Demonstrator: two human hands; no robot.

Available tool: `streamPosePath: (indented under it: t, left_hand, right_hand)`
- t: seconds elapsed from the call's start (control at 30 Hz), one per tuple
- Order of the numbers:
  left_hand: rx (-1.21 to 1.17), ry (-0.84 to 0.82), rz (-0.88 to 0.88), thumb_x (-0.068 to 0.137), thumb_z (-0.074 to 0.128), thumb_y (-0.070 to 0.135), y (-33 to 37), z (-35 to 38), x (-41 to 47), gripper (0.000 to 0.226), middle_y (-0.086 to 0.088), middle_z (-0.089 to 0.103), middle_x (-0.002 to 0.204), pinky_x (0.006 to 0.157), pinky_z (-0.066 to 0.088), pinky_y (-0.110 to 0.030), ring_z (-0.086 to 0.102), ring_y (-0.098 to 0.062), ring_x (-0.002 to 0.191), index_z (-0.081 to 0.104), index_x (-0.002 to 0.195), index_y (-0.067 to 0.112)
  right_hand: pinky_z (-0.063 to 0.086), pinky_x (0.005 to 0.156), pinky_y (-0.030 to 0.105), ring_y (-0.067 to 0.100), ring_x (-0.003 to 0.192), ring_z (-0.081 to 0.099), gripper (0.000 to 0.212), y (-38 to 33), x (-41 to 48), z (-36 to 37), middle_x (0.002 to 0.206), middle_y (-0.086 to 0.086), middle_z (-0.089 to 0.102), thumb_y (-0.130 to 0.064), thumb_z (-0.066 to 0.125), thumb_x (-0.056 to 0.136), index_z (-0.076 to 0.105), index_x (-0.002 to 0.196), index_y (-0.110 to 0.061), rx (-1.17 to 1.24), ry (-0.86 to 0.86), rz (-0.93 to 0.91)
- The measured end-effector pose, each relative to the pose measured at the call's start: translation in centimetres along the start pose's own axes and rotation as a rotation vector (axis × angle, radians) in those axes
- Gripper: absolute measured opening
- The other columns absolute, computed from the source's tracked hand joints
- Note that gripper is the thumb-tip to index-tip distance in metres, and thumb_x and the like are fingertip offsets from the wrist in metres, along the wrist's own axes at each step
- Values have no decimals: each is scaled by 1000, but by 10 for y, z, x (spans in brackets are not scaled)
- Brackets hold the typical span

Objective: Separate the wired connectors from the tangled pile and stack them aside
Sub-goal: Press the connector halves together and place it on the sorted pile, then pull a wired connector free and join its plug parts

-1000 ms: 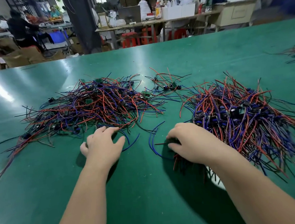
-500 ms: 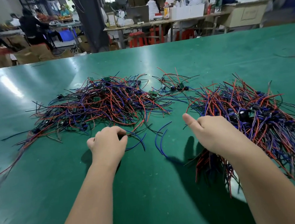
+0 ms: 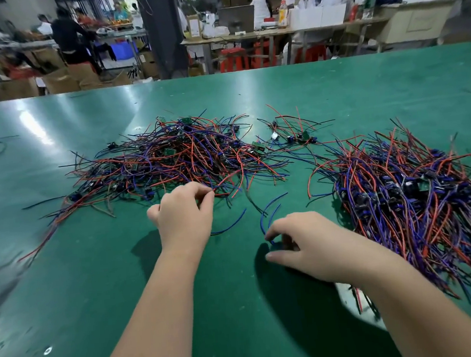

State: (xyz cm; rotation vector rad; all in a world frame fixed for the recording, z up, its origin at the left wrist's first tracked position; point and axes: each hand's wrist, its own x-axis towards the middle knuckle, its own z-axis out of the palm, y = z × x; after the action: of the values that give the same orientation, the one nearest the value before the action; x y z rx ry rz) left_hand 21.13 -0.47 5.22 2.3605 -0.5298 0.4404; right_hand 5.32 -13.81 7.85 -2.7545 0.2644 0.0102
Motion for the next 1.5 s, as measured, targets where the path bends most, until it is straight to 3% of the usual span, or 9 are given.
streamPosePath:
  t: [0.1,0.2,0.43,0.53,0.7,0.93,1.1,1.37,1.5]
  left_hand:
    - [-163,55,-8,91,60,35,4,-1,0,8,16,62,71,77,20,-30,58,-15,78,62,83,34]
    - [-572,46,-85,91,63,23,8,-5,2,11,11,65,75,79,50,-38,63,-13,70,59,82,27]
    - [-1549,-79,-343,100,43,7,28,-26,8,15,3,71,75,69,54,-20,68,-9,68,50,89,16]
    - [-1808,-293,-391,95,45,13,35,-41,5,14,0,71,75,66,57,-21,69,-9,67,52,85,17]
    - [-1828,-563,-374,76,54,22,51,-50,-7,12,-1,74,75,57,57,-20,70,-7,61,53,87,16]
    - [-1746,-817,-369,78,51,34,56,-47,-12,26,-5,75,90,49,56,-21,70,-10,58,58,94,15]
    - [-1554,-759,-428,94,45,30,52,-40,-10,25,-5,75,85,45,52,-18,64,-8,48,63,88,14]
    - [-1338,-692,-294,74,66,27,60,-33,-19,25,-5,74,86,48,50,-21,63,-11,54,65,95,15]
    - [-1252,-616,-229,90,59,23,60,-26,-22,9,1,74,91,58,51,-20,65,-9,70,65,95,20]
  right_hand:
    - [32,98,18,10,120,47,53,-4,4,9,132,-7,53,-48,57,89,44,138,-30,68,14,-102]
    - [18,100,8,1,133,31,68,-3,4,12,149,-14,33,-44,57,91,22,148,-33,124,47,-133]
    - [45,79,11,1,88,62,35,-6,11,9,103,-6,65,-7,56,91,58,119,-28,619,381,-4]
    - [49,77,20,9,83,66,54,-10,11,5,106,-3,62,0,57,91,50,125,-41,936,424,-18]
    - [47,75,15,7,76,56,53,-12,7,-3,120,-14,46,-25,70,83,48,125,-50,721,603,-186]
    - [45,55,15,3,57,55,10,-23,4,-11,66,-5,67,-16,66,83,69,91,-20,1159,629,-217]
    - [39,45,14,9,50,47,22,-14,2,-22,62,2,61,-26,57,78,69,90,-12,1657,475,-25]
    - [36,43,15,8,40,38,33,-15,5,-21,58,4,55,-28,53,81,68,99,-5,1768,317,84]
    - [34,40,17,8,40,36,30,-15,6,-19,58,4,52,-29,53,83,72,88,-7,1814,231,89]
